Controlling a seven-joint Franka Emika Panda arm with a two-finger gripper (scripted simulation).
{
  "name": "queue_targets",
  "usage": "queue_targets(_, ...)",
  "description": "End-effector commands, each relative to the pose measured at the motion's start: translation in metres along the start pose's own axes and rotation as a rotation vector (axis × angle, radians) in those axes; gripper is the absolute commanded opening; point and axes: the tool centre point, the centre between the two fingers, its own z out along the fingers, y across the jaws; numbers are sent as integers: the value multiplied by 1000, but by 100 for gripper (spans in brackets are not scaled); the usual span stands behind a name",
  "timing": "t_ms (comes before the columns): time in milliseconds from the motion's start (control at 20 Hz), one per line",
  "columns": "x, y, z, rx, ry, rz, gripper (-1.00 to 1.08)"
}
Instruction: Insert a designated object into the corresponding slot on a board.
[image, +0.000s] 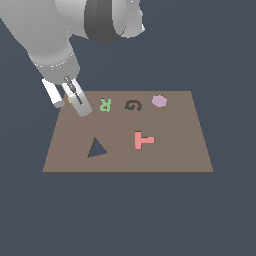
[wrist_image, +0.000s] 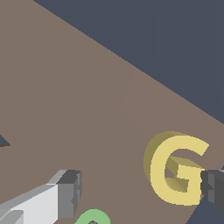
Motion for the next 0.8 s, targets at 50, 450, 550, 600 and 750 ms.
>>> queue_targets(50,1,19,9,-1,1,96,100)
queue_targets(450,-1,38,17,-2,0,188,100)
queue_targets(550,-1,37,17,-2,0,184,100)
queue_targets(600,-1,36,17,-2,0,179,100)
queue_targets(750,-1,36,17,-2,0,177,100)
